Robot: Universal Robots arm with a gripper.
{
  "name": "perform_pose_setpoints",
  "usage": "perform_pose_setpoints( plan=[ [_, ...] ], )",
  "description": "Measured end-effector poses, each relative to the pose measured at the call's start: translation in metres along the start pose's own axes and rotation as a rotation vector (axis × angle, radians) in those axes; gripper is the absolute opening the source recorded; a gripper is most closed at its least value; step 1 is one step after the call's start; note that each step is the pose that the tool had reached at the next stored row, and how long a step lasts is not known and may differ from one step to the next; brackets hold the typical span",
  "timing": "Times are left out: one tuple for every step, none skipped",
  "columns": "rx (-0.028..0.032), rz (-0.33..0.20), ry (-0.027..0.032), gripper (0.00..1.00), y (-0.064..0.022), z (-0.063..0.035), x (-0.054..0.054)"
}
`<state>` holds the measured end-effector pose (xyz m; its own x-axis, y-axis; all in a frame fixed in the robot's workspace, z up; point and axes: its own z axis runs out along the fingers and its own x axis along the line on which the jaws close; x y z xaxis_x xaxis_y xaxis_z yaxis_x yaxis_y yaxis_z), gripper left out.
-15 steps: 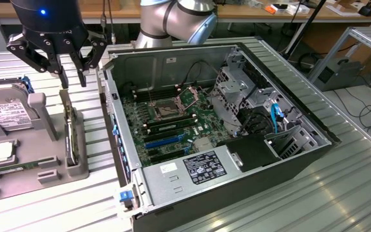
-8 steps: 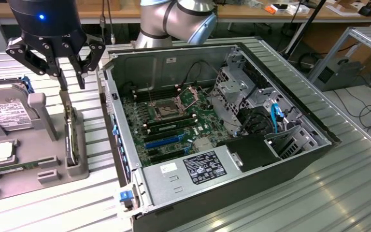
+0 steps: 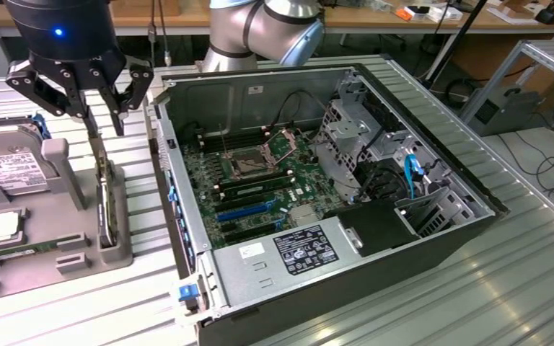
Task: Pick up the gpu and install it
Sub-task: 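Pick up the gpu and move the gpu toward the slot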
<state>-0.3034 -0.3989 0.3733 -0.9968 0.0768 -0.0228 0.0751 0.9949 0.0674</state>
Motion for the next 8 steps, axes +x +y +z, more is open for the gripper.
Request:
perform_pose_setpoints(
  plan=[
    [-0.0014,0.000,0.0001,0.36,-0.0001,0.0007,0.0006],
    [-0.0026,0.000,0.0001,0.36,-0.0002,0.0013,0.0011],
    [-0.0031,0.000,0.0002,0.36,-0.0002,0.0015,0.0014],
    [-0.0041,0.000,0.0003,0.36,-0.0003,0.0021,0.0018],
    [-0.0049,0.000,0.0003,0.36,-0.0003,0.0025,0.0022],
    [-0.0054,0.000,0.0004,0.36,-0.0004,0.0028,0.0024],
    [-0.0058,0.000,0.0004,0.36,-0.0004,0.0030,0.0026],
    [-0.0062,0.000,0.0005,0.36,-0.0004,0.0032,0.0027]
  ],
)
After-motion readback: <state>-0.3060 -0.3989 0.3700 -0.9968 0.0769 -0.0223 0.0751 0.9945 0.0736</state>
